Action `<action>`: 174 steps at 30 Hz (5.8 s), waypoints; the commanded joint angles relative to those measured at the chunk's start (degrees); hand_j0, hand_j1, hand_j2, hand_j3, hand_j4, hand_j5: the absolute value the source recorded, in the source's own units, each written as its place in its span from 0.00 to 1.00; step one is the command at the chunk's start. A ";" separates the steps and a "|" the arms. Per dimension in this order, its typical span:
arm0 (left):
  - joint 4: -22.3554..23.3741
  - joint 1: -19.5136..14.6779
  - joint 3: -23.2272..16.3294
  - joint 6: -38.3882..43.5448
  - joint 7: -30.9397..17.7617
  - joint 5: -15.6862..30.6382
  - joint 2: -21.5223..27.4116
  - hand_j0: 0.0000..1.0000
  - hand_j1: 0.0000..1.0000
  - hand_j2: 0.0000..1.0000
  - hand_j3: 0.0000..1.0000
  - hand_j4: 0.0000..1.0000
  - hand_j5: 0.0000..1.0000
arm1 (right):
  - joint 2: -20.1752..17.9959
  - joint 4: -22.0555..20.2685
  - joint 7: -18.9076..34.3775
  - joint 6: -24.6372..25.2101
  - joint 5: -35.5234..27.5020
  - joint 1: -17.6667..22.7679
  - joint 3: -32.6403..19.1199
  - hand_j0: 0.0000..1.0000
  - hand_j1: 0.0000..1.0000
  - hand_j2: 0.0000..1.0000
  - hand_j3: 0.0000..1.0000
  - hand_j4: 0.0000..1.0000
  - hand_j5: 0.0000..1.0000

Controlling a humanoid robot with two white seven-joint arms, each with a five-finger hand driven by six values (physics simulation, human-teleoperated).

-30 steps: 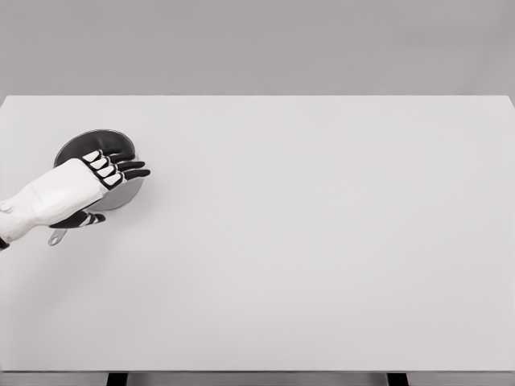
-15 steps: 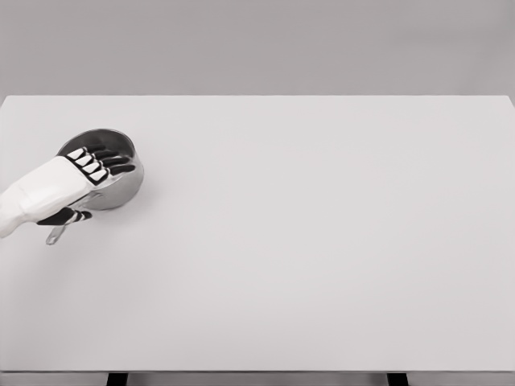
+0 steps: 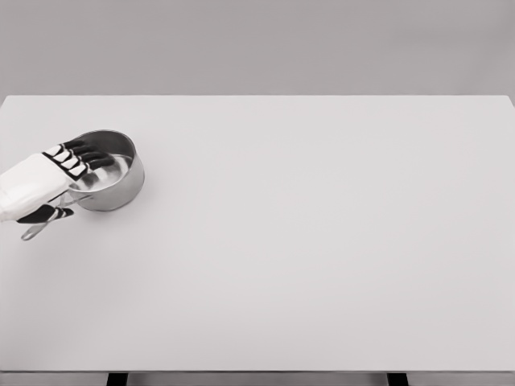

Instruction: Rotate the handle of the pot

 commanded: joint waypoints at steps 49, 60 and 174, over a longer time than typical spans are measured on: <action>4.51 0.35 3.11 0.01 -0.12 -4.11 -0.82 1.00 1.00 1.00 1.00 1.00 1.00 | 0.00 0.00 0.07 0.00 -0.03 0.00 0.00 1.00 1.00 1.00 1.00 1.00 1.00; 9.09 -0.26 5.57 0.01 0.05 -4.11 -0.65 1.00 1.00 1.00 1.00 1.00 1.00 | 0.00 0.00 -0.02 0.00 -0.03 0.00 -0.08 1.00 1.00 1.00 1.00 1.00 1.00; 19.11 -15.73 2.32 0.01 -0.21 -11.58 -5.04 1.00 1.00 1.00 1.00 1.00 1.00 | 0.00 0.00 -0.02 0.00 -0.03 0.00 0.00 1.00 1.00 1.00 1.00 1.00 1.00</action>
